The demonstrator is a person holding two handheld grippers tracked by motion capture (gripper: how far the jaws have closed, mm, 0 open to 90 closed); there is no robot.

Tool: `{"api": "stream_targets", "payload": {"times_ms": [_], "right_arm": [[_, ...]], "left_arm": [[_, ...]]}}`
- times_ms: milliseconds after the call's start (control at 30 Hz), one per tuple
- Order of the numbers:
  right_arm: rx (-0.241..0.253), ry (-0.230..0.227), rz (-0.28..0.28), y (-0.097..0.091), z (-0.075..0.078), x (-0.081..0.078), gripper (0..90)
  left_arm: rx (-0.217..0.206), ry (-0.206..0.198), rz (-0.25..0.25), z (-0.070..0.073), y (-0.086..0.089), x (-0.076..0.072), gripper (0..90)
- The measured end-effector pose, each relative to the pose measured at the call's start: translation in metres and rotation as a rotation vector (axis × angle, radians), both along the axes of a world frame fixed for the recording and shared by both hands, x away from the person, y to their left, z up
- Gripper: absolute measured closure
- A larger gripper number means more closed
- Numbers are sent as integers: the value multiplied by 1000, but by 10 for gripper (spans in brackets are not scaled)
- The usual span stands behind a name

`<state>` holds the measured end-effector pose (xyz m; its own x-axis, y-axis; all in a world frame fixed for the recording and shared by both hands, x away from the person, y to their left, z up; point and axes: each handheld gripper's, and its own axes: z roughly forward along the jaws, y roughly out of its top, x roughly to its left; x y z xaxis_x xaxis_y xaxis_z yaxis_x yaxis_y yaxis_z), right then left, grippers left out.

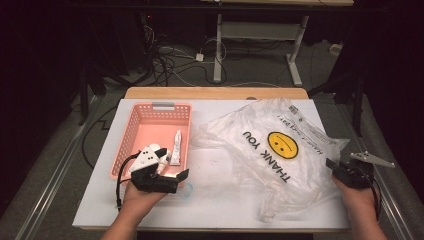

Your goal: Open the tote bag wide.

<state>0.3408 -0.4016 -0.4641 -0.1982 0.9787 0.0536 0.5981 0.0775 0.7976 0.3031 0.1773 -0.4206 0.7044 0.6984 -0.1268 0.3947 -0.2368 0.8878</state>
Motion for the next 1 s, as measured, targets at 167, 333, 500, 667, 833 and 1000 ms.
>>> {"api": "stream_targets", "payload": {"times_ms": [167,333,500,667,833,1000], "right_arm": [[44,-32,0,-4,4,-9,473],[21,-102,49,-11,18,-27,375],[48,-166,99,-9,35,-41,315],[78,-211,171,1,40,-42,207],[84,-191,288,28,36,-36,38],[73,-164,340,56,35,-32,0]], "left_arm": [[7,-6,-6,0,0,-1,0],[24,-6,-8,-1,-1,0,0],[46,5,4,-2,-1,0,0],[47,11,24,-2,2,1,0],[39,22,47,-4,6,4,0],[55,26,51,-5,7,5,0]]}}
